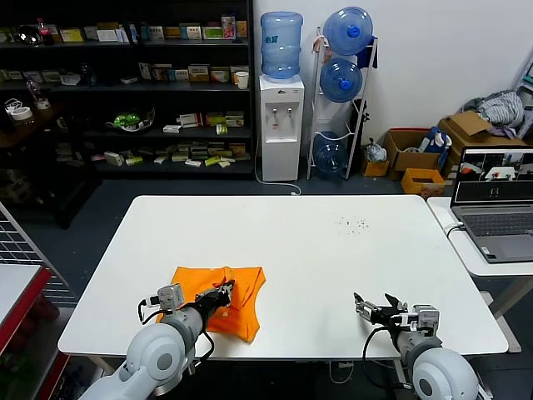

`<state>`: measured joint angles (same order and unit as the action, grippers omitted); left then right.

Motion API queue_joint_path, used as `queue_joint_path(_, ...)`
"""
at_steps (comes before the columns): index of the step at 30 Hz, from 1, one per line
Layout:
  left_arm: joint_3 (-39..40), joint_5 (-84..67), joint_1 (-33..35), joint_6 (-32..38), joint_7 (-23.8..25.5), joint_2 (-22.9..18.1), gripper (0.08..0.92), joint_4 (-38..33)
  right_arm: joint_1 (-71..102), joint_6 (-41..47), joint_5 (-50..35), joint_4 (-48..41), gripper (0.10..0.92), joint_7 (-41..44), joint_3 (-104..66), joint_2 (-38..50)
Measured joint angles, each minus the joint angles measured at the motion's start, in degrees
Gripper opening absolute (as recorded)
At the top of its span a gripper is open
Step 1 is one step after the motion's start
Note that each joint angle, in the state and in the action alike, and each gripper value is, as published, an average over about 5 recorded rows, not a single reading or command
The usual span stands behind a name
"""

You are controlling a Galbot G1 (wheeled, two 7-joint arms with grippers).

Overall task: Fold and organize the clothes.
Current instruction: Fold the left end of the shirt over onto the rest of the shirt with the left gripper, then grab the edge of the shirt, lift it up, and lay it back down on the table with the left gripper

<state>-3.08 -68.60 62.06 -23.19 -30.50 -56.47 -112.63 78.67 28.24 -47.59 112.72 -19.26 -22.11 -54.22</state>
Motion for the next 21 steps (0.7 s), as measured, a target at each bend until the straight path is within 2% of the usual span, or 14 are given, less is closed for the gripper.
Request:
queue_joint_path(12,-1.53,-0.39,1.12,-0.08,0.62,0.47,0.511,-1.39,-0.50,-0.05,-0.05,-0.37,0.823,0.03,0.40,0.26)
queue_joint_path(17,-4.02,-0.44,2.79,-0.41,1.33,2.95,0.658,-2.26,-0.81,-0.18,-0.11,-0.42,0.823,0.28,0.73,0.27)
queue_joint_path(21,-7.22,0.06,4.39,-0.20,3.72,6.86,0.766,-1.29,-0.81,-0.43,-0.12,-0.57,0.823,0.72,0.88,0.33)
